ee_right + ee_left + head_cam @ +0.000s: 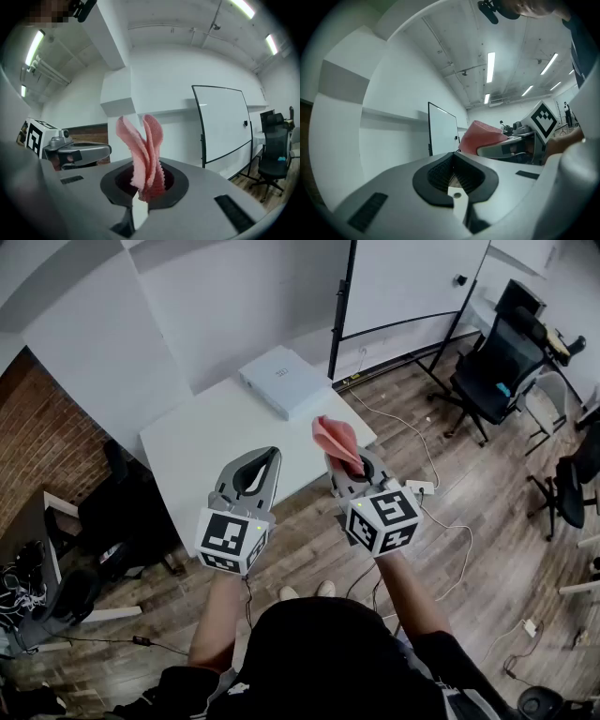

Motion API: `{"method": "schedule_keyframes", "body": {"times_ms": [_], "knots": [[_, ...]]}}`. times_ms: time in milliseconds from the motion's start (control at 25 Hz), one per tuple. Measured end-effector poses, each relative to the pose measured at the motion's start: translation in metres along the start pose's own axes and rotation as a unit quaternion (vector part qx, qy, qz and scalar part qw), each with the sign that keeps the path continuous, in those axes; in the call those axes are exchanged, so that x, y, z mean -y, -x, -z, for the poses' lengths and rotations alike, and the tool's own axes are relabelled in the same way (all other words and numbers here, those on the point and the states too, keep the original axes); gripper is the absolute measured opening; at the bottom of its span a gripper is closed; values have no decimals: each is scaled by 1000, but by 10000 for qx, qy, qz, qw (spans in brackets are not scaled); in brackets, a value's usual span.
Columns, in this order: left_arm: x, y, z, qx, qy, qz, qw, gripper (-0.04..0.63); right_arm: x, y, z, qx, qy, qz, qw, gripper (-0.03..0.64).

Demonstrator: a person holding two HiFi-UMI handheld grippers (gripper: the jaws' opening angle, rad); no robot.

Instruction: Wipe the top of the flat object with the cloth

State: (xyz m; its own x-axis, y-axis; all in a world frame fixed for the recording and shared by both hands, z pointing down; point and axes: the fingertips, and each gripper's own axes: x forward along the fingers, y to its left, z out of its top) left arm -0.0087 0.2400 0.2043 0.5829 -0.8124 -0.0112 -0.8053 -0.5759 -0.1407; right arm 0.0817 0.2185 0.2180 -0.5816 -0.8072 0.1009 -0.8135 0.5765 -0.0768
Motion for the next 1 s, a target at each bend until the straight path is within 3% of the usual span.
{"method": "schedule_keyframes", "body": {"times_ms": [1000], "knots": [[57, -37, 1, -171, -121, -153, 9997, 12, 58, 31, 14, 28, -190, -354, 9992, 48]]}}
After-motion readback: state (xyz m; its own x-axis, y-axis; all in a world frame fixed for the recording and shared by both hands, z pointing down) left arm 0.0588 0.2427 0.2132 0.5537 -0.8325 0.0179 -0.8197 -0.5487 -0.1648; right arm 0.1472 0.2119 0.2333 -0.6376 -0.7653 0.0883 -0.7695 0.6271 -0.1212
